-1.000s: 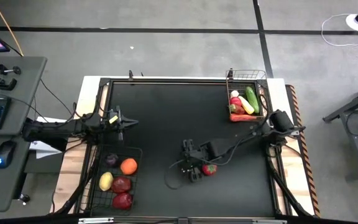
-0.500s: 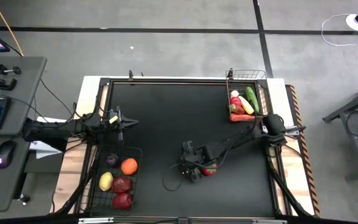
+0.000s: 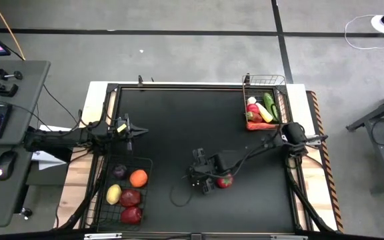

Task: Sort produce into baskets
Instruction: Put the lemon into the left wire basket

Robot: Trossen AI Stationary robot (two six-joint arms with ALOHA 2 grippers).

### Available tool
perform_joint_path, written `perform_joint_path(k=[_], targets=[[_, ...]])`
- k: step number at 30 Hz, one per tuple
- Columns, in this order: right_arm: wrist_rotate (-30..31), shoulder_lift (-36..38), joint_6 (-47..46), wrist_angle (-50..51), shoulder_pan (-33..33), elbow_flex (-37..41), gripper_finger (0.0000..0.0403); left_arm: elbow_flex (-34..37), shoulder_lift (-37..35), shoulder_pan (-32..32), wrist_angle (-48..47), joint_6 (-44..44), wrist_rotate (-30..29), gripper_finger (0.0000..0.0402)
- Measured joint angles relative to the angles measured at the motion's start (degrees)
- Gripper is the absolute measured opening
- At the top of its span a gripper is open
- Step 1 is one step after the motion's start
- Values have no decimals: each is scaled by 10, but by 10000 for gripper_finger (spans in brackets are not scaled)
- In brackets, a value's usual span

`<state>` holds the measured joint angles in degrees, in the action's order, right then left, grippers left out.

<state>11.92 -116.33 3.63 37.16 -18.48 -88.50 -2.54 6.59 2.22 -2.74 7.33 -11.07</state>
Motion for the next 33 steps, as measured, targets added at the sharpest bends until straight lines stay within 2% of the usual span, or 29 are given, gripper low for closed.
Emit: perform_joint_path(k=[5,8,12,15,19,25,33], targets=[[2,0,19,40,13,-60,113,0,0,0,0,0,0,0],[50,0,43,105,21,-129,127,0,0,0,0,0,0,0],[138,1,56,249,43,-209,127,0,0,0,0,0,0,0],[149,17,20,360,80,-220,126,0,0,0,0,0,0,0],[145,74,-37,425,131,-170,126,0,0,0,0,0,0,0],[141,194,-107,356,173,-49,126,0,0,0,0,0,0,0],[145,320,-252,351,182,114,126,0,0,0,0,0,0,0]])
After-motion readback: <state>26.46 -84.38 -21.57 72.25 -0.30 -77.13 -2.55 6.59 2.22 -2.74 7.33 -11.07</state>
